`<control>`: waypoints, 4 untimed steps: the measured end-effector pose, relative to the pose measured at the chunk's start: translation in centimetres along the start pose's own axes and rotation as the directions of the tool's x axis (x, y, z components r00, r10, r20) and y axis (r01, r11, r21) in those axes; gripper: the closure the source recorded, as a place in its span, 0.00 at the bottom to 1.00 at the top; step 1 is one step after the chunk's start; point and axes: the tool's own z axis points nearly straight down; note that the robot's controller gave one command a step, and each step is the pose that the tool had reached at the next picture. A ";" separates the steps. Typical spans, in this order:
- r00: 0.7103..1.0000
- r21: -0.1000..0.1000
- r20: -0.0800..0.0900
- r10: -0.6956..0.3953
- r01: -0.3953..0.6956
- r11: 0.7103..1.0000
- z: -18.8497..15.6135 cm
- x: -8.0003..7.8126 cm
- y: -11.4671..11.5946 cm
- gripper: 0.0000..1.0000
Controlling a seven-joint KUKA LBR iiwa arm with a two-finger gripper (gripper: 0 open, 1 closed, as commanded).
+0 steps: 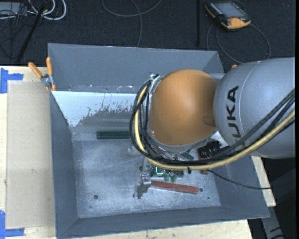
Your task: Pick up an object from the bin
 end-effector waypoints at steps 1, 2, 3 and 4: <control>1.000 -0.002 0.008 0.005 -0.005 1.000 -0.4 -0.2 -0.1 0.00; 0.992 0.000 0.010 -0.126 0.126 0.992 5.1 0.1 -2.5 0.00; 1.000 -0.001 0.007 -0.014 0.014 1.000 7.7 0.6 -7.9 0.00; 0.980 0.000 0.006 -0.198 0.198 0.980 9.9 0.5 -11.3 0.00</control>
Offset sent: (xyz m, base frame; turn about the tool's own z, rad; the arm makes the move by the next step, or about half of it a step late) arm -0.0097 -0.0788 -0.1683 -0.3903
